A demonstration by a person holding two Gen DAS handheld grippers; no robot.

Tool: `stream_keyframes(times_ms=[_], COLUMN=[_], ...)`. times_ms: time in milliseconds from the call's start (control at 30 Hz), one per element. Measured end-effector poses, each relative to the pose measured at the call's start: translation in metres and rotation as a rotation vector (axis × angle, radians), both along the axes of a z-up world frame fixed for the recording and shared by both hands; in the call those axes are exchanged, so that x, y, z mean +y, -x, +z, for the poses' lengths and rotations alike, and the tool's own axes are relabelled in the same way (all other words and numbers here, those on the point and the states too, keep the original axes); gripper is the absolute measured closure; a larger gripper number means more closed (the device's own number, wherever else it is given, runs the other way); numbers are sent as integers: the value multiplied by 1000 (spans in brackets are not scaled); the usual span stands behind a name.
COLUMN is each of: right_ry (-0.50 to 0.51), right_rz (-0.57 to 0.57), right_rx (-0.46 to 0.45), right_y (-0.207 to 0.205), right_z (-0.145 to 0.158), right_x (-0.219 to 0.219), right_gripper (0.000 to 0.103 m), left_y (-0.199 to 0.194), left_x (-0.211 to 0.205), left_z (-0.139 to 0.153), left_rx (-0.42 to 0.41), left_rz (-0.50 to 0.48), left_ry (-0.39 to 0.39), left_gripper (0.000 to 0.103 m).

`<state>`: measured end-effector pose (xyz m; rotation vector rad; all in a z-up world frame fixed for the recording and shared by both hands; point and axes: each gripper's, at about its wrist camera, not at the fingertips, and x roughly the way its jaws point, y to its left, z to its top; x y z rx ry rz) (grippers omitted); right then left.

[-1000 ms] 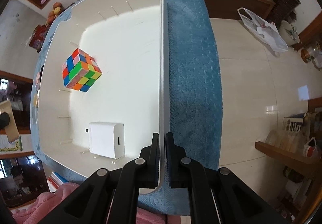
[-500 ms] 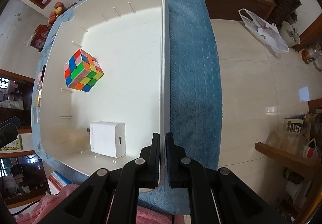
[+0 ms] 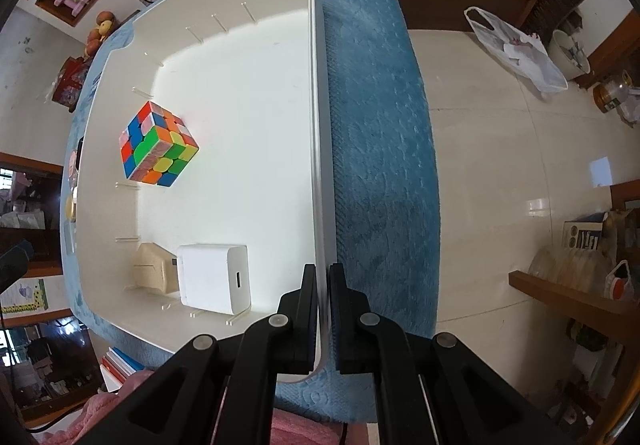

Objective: Organize rigid objects
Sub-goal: 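Lower the beige case into the tray beside the charger and release, then move the left tool back to the clear plastic box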

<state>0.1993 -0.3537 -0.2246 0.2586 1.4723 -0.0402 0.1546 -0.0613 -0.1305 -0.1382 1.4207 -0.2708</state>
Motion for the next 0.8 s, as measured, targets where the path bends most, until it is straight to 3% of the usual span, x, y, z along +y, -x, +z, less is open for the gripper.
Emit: stream_keyframes(times_ms=[367, 800], right_ry=[12, 49], right_rz=[-80, -201], right_rx=[36, 80], right_y=[0, -4], right_z=[-4, -5], right_x=[-1, -1], right_gripper=[98, 96], left_y=[-7, -15], left_x=[61, 161], left_z=[-14, -63], left_rx=[10, 125], left_rz=[90, 244], left_ry=[-42, -40], left_gripper=[37, 37])
